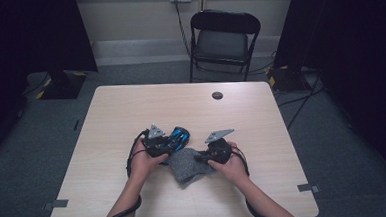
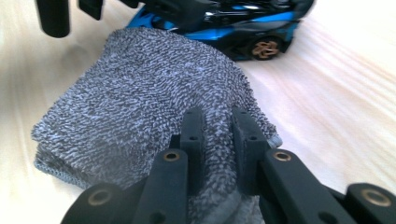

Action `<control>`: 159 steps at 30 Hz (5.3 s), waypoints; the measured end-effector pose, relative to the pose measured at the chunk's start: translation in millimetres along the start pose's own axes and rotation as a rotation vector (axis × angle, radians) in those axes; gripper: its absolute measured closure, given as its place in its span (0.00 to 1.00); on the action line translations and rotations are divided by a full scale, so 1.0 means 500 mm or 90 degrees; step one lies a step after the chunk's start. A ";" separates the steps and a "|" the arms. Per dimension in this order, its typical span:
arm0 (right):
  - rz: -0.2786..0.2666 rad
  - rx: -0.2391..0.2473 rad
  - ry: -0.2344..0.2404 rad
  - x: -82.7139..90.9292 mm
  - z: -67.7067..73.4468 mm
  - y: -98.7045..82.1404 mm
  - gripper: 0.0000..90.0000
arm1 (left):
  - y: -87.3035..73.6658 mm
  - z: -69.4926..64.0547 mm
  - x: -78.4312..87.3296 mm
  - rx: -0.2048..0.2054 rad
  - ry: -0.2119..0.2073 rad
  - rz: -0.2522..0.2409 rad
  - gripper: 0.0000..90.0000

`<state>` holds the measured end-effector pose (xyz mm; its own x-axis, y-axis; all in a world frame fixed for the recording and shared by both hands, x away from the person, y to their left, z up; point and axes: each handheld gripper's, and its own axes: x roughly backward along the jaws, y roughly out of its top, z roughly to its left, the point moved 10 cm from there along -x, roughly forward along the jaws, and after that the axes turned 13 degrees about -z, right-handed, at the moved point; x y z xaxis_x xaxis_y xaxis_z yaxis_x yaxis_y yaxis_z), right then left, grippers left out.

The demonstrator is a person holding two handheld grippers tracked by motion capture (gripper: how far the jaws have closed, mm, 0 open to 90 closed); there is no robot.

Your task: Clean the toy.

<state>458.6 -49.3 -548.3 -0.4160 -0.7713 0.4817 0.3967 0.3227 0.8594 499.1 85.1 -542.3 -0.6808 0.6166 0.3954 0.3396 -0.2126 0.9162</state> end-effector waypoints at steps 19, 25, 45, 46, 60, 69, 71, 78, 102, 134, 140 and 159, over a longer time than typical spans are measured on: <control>0.000 -0.024 -0.061 0.021 -0.077 0.005 0.86 | 0.000 0.000 0.000 0.000 0.000 -0.004 0.56; -0.001 -0.034 -0.077 0.026 -0.099 0.007 0.86 | 0.000 0.000 0.000 0.000 0.000 -0.004 0.56; 0.007 -0.038 -0.120 0.038 -0.142 0.013 0.86 | -0.001 0.000 0.000 0.000 0.000 -0.004 0.56; 0.005 -0.039 -0.127 0.041 -0.146 0.012 0.86 | -0.001 0.000 0.000 0.000 0.000 -0.004 0.56; -0.044 -0.050 -0.132 0.093 -0.143 0.025 0.86 | -0.001 -0.001 0.001 0.001 0.001 -0.005 0.56; -0.095 -0.078 -0.091 0.138 -0.116 0.031 0.85 | 0.000 -0.001 0.000 0.000 0.005 -0.003 0.56; -0.094 -0.073 -0.077 0.139 -0.100 0.027 0.85 | -0.001 -0.001 0.000 0.001 0.006 -0.006 0.56; -0.076 -0.062 -0.012 0.120 -0.030 0.005 0.85 | 0.001 -0.001 -0.001 -0.001 0.004 0.004 0.56; -0.094 -0.046 -0.055 0.129 -0.061 -0.018 0.37 | 0.045 -0.123 0.028 -0.027 -0.138 -0.033 0.32; -0.106 -0.043 -0.082 0.122 -0.085 0.006 0.25 | -0.049 -0.220 0.021 -0.058 -0.215 0.073 0.83; -0.097 -0.024 -0.060 0.086 -0.072 0.042 0.22 | -0.048 -0.217 0.056 -0.066 -0.213 0.077 0.83; -0.060 0.078 0.001 -0.086 0.006 0.127 0.19 | -0.079 -0.150 0.169 -0.013 -0.153 0.071 0.83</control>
<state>499.2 6.1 -514.2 -0.4455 -0.8024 0.3971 0.2527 0.3129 0.9156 379.6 88.8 -540.1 -0.4655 0.7500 0.4699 0.3889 -0.3036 0.8698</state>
